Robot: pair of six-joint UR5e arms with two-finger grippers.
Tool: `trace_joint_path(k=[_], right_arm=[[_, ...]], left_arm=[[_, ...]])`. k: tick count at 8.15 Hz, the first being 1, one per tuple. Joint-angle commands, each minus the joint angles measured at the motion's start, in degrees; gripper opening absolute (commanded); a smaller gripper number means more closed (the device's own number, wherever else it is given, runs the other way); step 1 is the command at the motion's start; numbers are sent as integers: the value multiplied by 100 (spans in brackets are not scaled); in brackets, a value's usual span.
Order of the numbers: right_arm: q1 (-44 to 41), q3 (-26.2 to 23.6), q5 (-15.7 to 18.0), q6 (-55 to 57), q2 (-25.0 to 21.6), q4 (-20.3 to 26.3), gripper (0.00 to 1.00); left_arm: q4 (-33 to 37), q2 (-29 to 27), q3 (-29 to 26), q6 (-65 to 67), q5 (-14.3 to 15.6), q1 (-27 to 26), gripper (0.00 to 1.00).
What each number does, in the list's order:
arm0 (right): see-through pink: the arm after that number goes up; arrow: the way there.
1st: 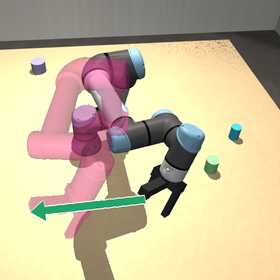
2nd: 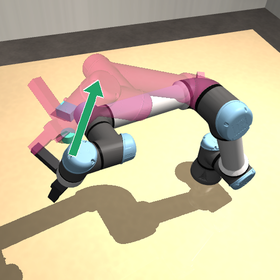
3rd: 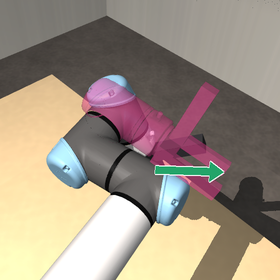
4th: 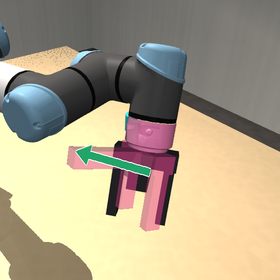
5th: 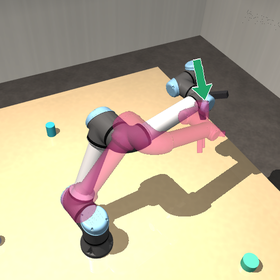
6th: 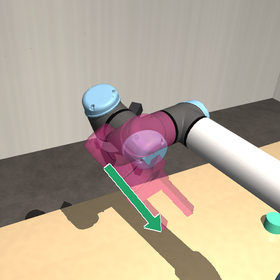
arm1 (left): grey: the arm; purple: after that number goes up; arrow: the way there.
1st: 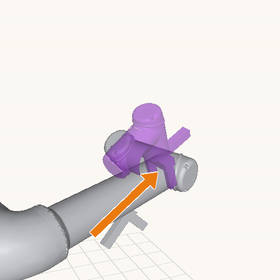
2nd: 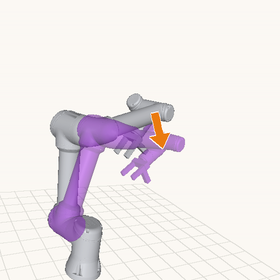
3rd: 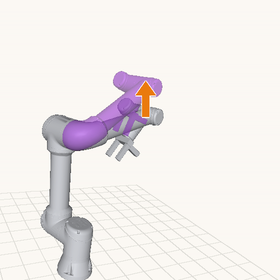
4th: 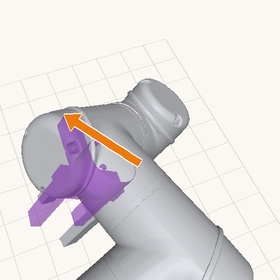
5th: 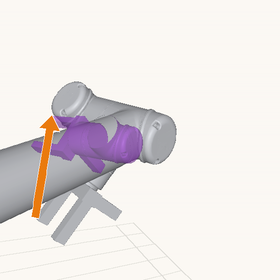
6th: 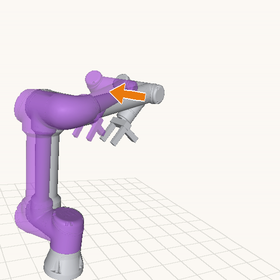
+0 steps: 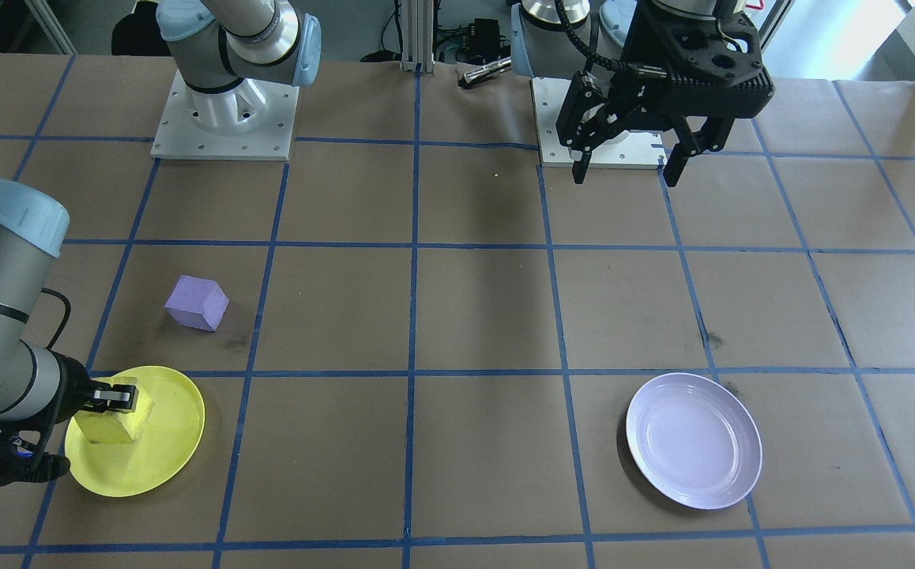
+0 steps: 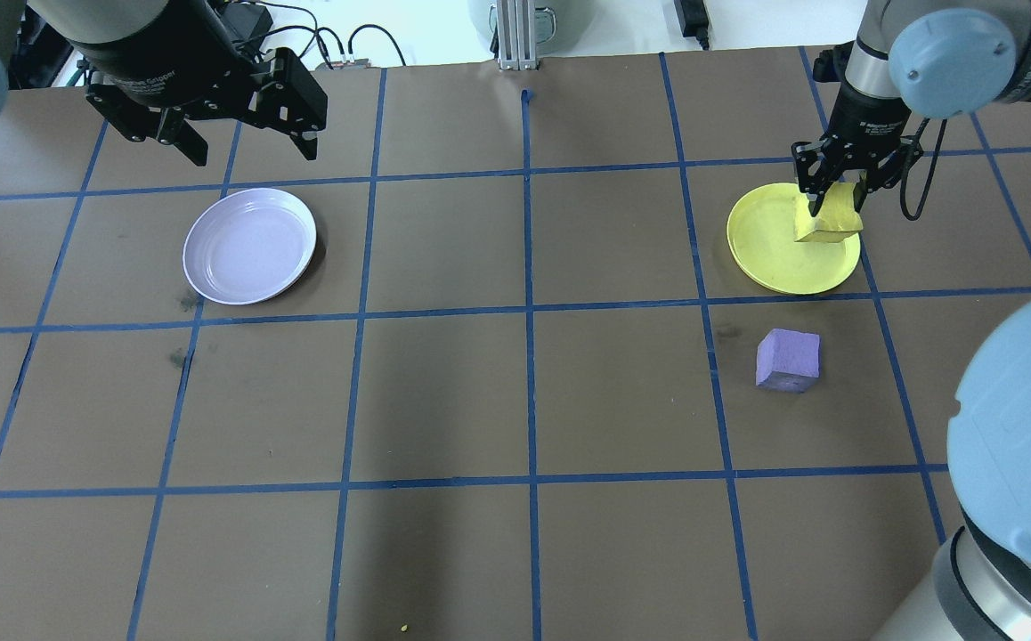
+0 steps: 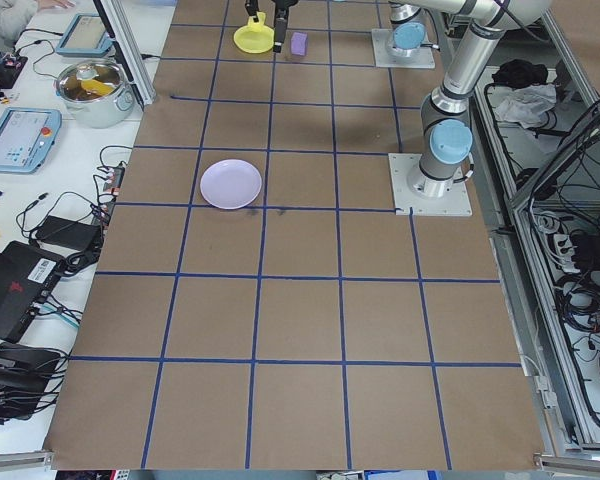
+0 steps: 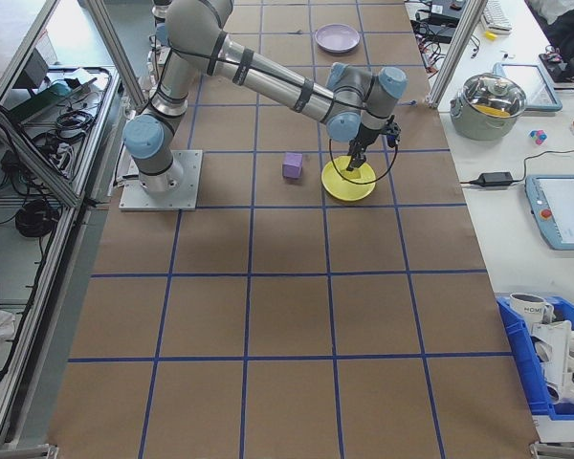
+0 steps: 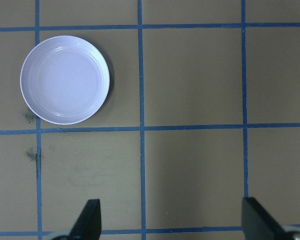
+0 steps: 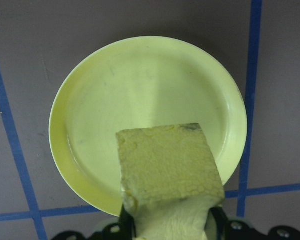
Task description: Sort blocks by color into plates
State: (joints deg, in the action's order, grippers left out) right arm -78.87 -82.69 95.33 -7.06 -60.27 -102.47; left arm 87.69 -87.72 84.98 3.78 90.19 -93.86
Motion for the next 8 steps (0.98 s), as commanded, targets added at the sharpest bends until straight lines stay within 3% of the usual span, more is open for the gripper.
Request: trace_joint_path(k=[1,3,4,5,6,7,8], right_arm=[[-23,-1,3,82,77,-141,100],[-15,-62,-5,91,-141,155,100],[-23,-98,-23,108,-386,497,100],[-24,-115,-67,178,-589,1205,100],[-24,-194,-337,544,-661,1725,100],[-24,-447,-696,800,-653,1896,100],[-24,-911,-796,794,-635,1854,97]], left_arm=[[-6,36,89,0,7,0,100],[-15,36,98,0,7,0,100],[-23,27,98,0,-1,0,100],[-24,36,98,0,-2,0,100],[-24,36,107,0,-2,0,100],[-24,36,107,0,-2,0,100],[-24,36,98,0,7,0,100]])
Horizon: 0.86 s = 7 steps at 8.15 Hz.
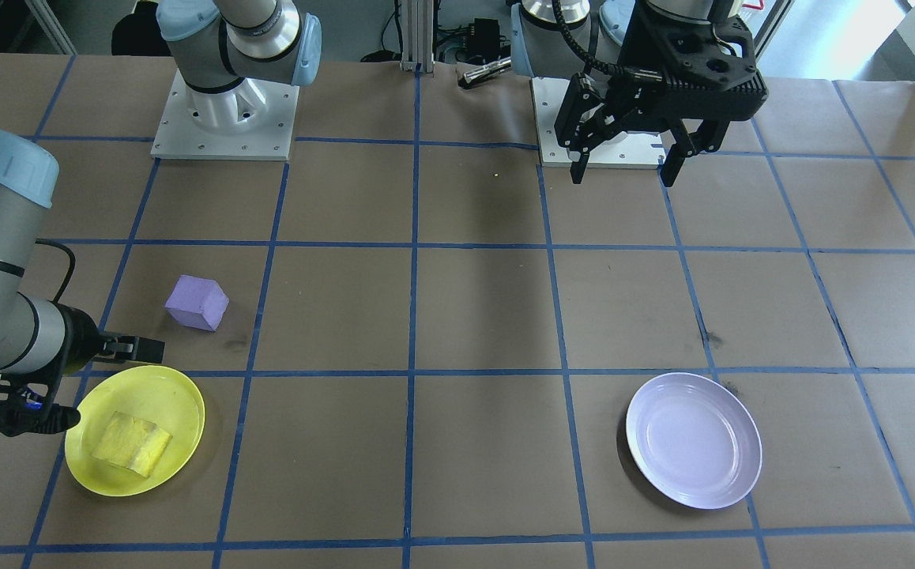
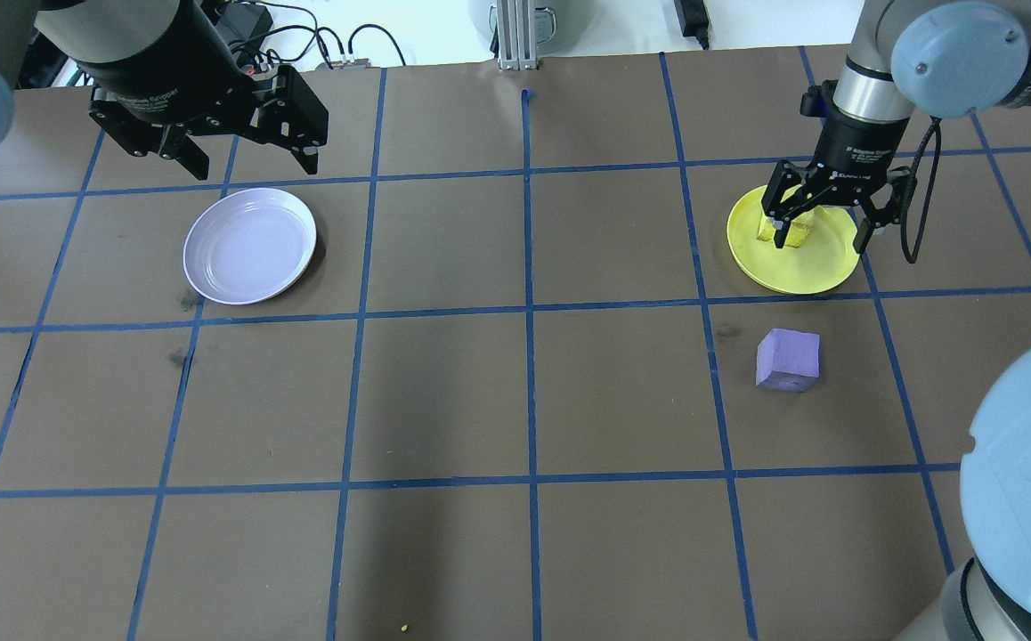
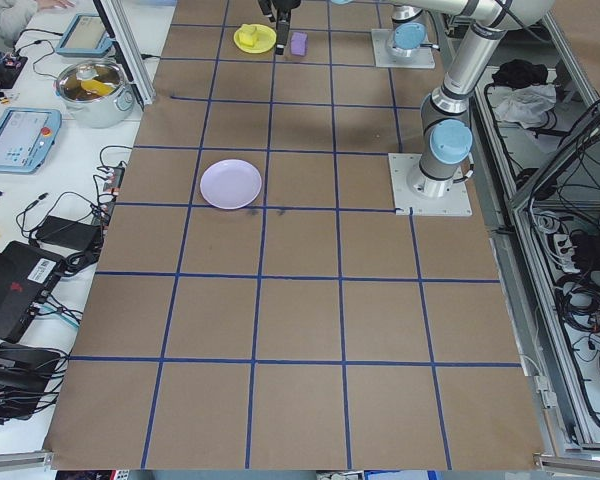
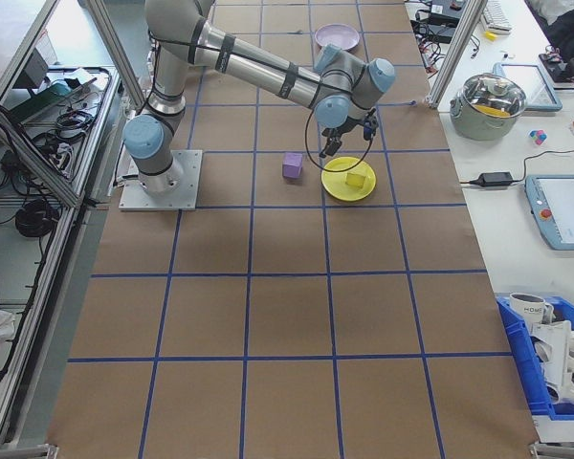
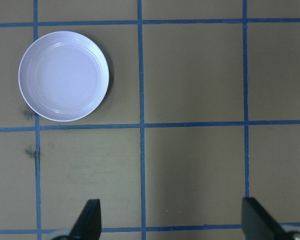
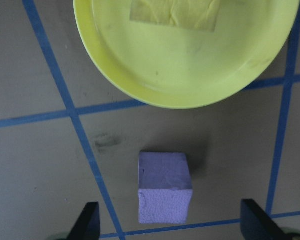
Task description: Sort blocks by color into plates
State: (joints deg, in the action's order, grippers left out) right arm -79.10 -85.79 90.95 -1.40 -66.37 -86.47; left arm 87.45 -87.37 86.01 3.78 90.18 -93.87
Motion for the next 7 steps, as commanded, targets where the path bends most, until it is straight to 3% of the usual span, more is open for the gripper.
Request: trace_joint_path(k=[1,3,5,7], right_arm=[[8,-1058,-342,210,-33,-34,95],[8,-1387,-202,157,-33,-414,98],[8,-1335,315,122,-42,-414,99],[8,-1457,265,43,-16,-353,99]], left_arm=[[0,1,3,0,8,0,100],[8,10,12,0,-1,0,100],[8,1,12,0,8,0,100],[8,1,12,0,8,0,100]])
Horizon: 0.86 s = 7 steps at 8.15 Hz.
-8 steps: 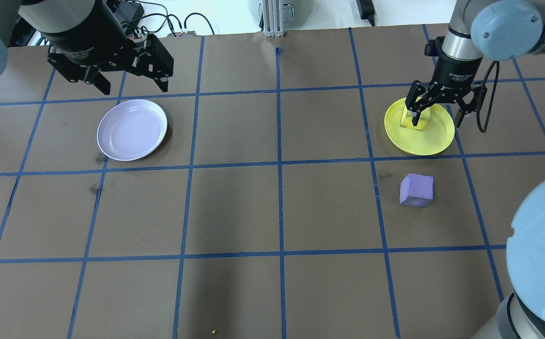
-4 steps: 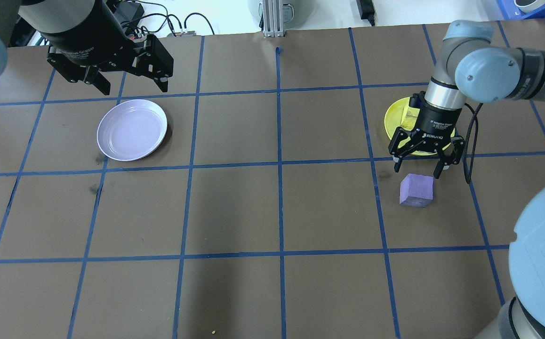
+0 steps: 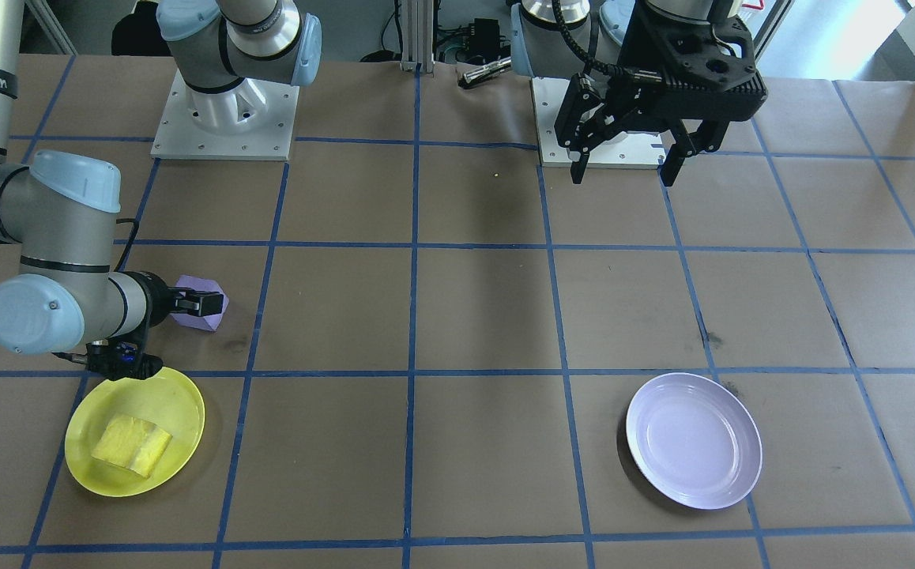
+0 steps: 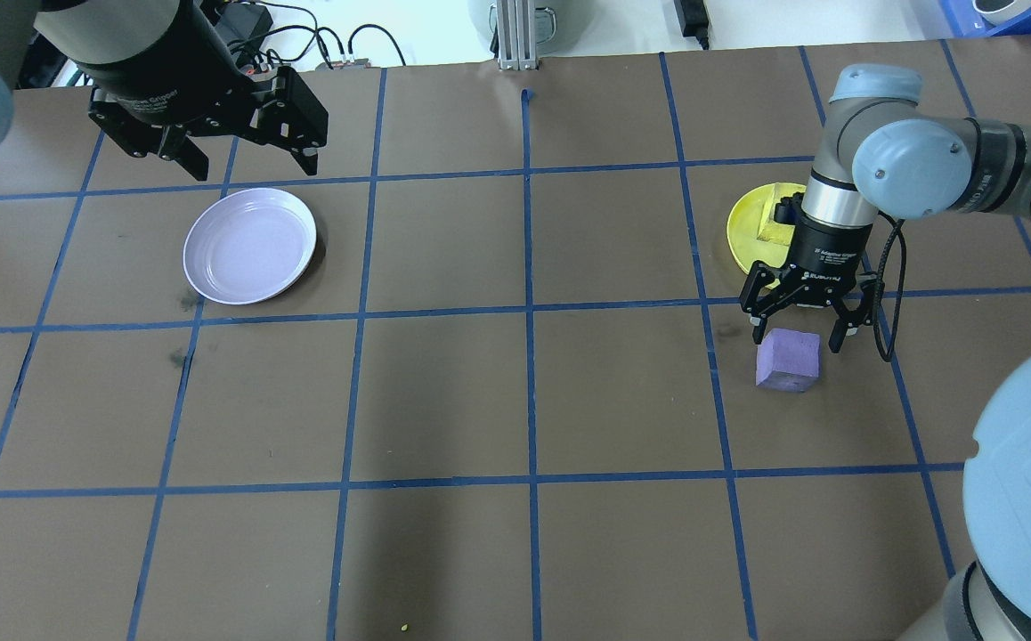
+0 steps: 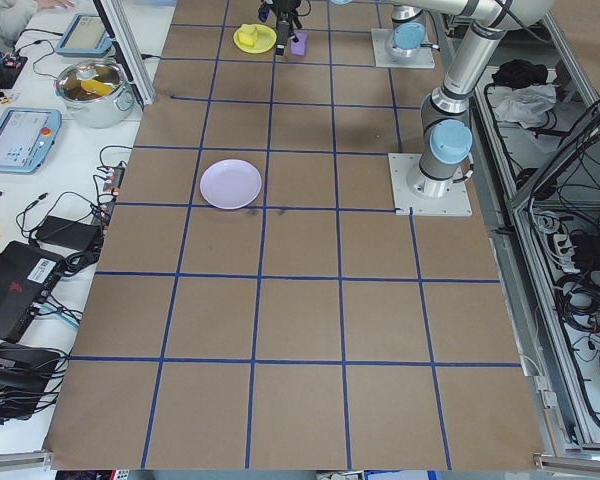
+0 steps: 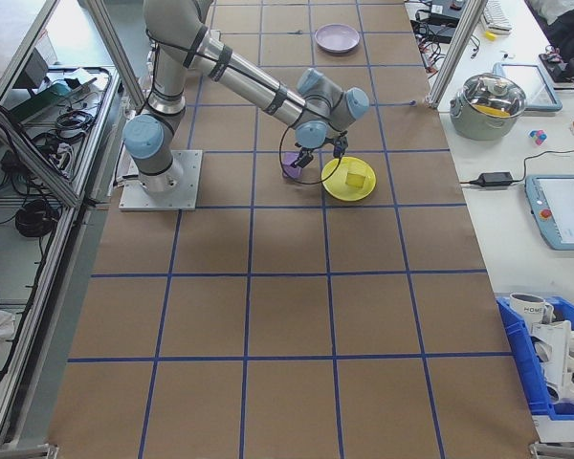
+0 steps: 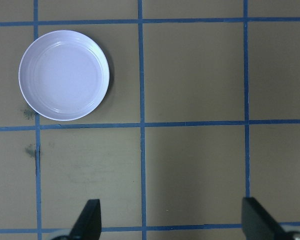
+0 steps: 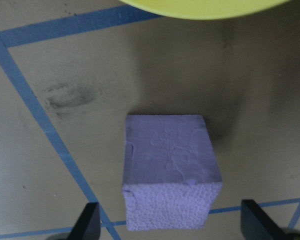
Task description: Sort blocks by color into plates
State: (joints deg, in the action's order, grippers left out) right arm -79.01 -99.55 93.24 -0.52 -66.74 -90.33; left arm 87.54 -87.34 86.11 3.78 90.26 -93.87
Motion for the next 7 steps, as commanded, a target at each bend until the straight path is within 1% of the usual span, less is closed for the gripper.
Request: trace_joint_path(k=[1,3,4,5,6,7], right_arm=[[0,-91,19,-45,38,68,99],[0,-100,-7,-54,134,60,98],[9,-100,19,-54,170,-18,95],[9,-100,19,-45,187,-28,88],[9,-91,2,-2,187,-28,56],[17,-91,-33,25,196,-19,13]], left_arm=[[0,-11,11,0,-8,0,100],[0,50,2,0,-43,9,100],[18,-72,80,0,-61,9,100],[-182,-73,238,0,-26,26,100],[-393,-38,283,0,-17,44,100],[-613,-116,292,0,-34,70,100]])
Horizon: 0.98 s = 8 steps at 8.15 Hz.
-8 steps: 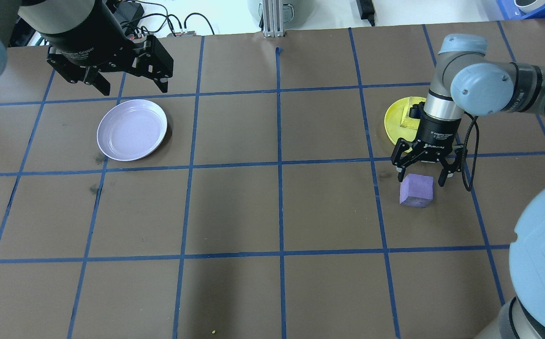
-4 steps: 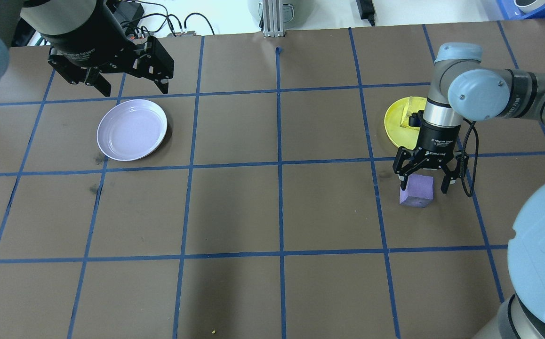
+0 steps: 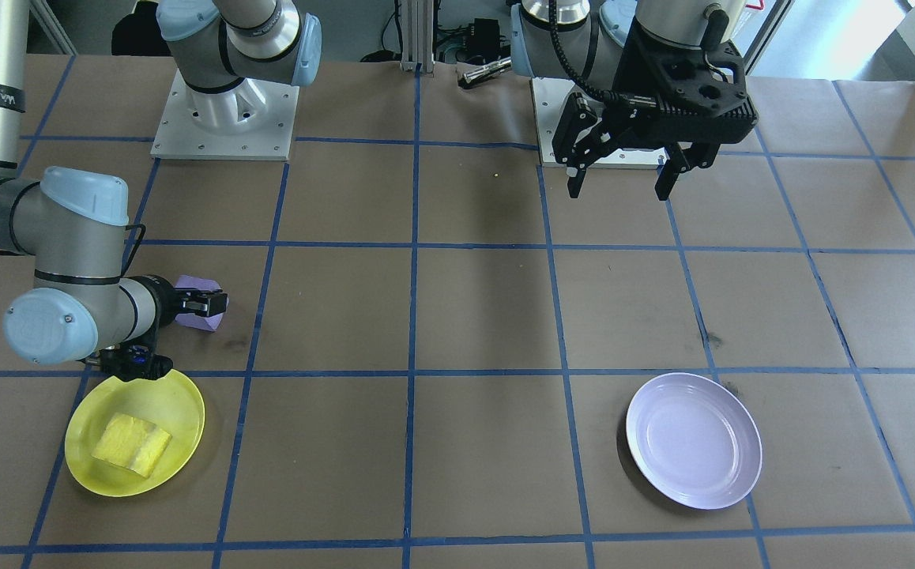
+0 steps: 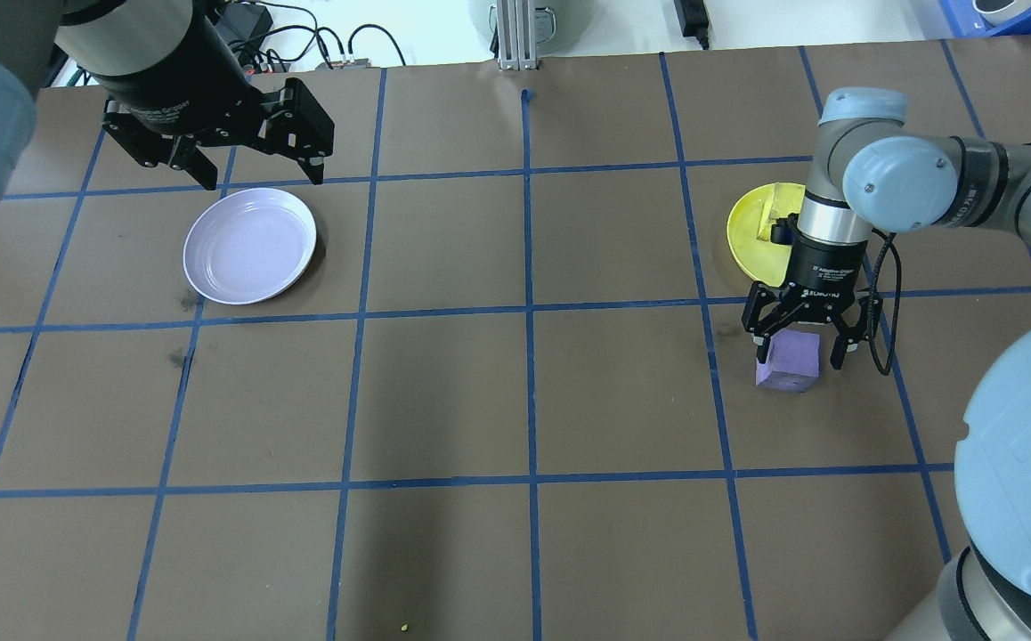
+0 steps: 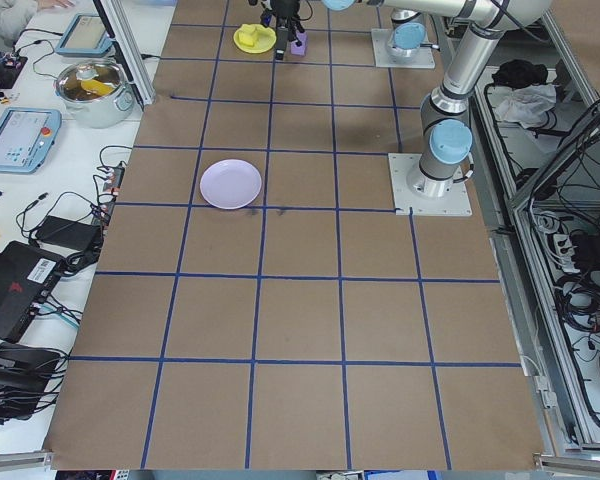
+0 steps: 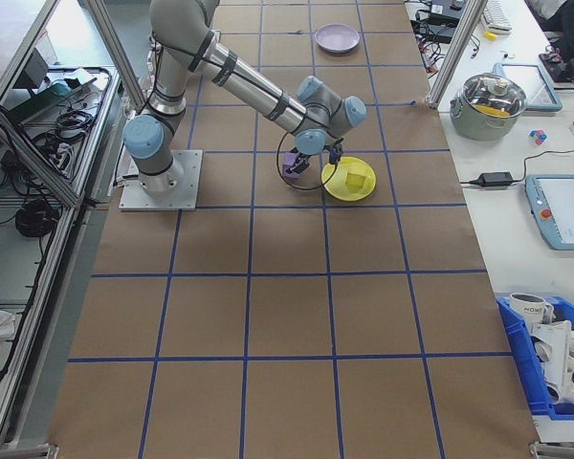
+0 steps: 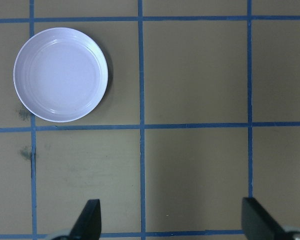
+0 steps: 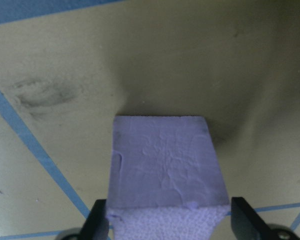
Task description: Sort blocks by color into plates
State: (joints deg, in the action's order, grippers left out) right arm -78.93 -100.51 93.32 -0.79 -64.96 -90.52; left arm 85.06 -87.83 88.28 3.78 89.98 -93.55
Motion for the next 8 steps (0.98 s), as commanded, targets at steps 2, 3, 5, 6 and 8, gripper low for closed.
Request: trace_joint_path(k=[2,3,5,6,8], right_arm=[[9,110,-42,43,-87,-1,0],[9,207,-216,61,-192,51,0],[-34,548,-708,270,-534,383,0],[-217,672,-1232,446,-544,586,0],[-1085,901,-1831,1601,-483,370,0]], left_arm=[[-507,-59,215,0,28,39,100],[-508,-24,190,0,2,48,100],[-647,-102,251,35,-24,48,100],[-657,-129,242,9,-24,48,100],[-657,-86,242,0,-24,48,100]])
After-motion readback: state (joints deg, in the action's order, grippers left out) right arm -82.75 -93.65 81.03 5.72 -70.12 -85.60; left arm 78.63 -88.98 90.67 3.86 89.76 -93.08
